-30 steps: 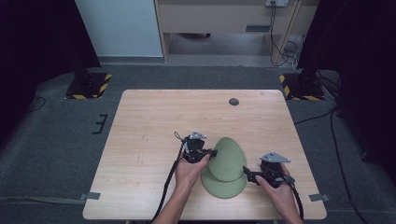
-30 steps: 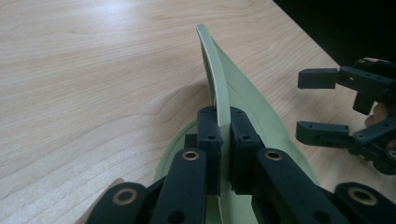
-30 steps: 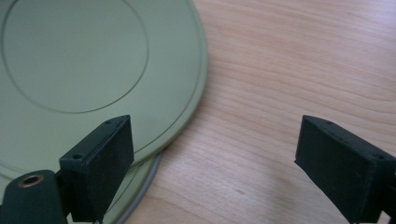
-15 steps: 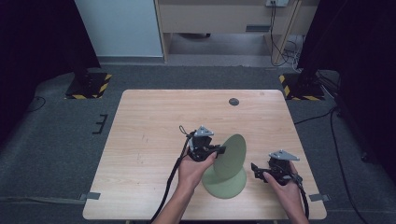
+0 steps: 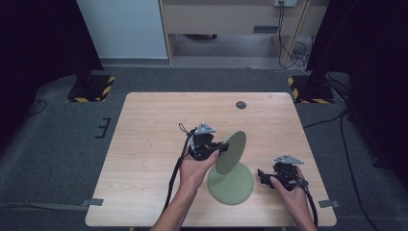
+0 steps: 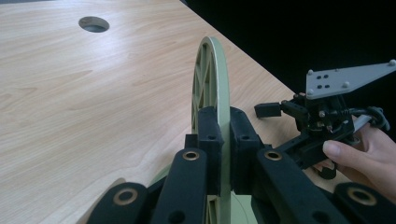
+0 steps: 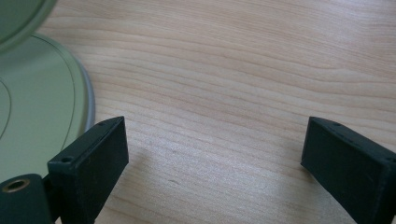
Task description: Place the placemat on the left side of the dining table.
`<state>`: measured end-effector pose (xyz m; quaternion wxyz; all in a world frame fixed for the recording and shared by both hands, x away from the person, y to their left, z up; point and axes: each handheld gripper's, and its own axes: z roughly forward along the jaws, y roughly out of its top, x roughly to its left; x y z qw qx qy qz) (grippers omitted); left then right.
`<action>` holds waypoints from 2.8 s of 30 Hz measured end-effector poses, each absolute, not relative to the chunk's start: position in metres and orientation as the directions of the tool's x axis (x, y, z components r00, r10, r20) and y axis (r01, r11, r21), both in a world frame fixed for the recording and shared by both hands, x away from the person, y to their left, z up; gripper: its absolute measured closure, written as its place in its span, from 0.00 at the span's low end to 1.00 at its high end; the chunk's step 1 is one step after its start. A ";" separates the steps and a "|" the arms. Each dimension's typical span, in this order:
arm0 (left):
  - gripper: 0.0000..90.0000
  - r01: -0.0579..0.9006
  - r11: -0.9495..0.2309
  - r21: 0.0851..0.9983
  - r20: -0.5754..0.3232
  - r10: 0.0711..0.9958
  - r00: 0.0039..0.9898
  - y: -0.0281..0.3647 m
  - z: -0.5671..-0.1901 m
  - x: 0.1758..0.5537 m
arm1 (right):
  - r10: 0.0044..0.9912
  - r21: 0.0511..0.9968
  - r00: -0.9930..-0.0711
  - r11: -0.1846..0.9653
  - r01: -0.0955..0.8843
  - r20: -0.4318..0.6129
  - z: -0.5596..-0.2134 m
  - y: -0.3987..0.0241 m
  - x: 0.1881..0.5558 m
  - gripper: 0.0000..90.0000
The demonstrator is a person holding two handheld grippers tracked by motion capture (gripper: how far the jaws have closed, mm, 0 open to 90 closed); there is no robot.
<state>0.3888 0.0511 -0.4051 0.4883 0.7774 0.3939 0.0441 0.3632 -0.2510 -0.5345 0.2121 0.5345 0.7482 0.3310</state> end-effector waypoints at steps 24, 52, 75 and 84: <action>0.95 0.559 -0.160 0.813 -0.285 0.728 0.624 0.082 -0.384 0.407 | 0.943 0.716 -0.333 0.230 0.659 0.004 -0.538 -0.250 0.367 0.06; 0.95 0.585 -0.096 0.805 -0.280 0.808 0.518 0.139 -0.378 0.421 | 0.940 0.711 -0.341 0.238 0.661 0.002 -0.539 -0.249 0.368 0.03; 0.95 0.597 -0.075 0.798 -0.275 0.837 0.473 0.167 -0.382 0.421 | 0.939 0.710 -0.344 0.241 0.661 0.002 -0.539 -0.249 0.368 0.03; 0.95 0.608 -0.053 0.792 -0.283 0.851 0.442 0.184 -0.387 0.423 | 0.939 0.709 -0.345 0.244 0.662 -0.001 -0.539 -0.249 0.368 0.02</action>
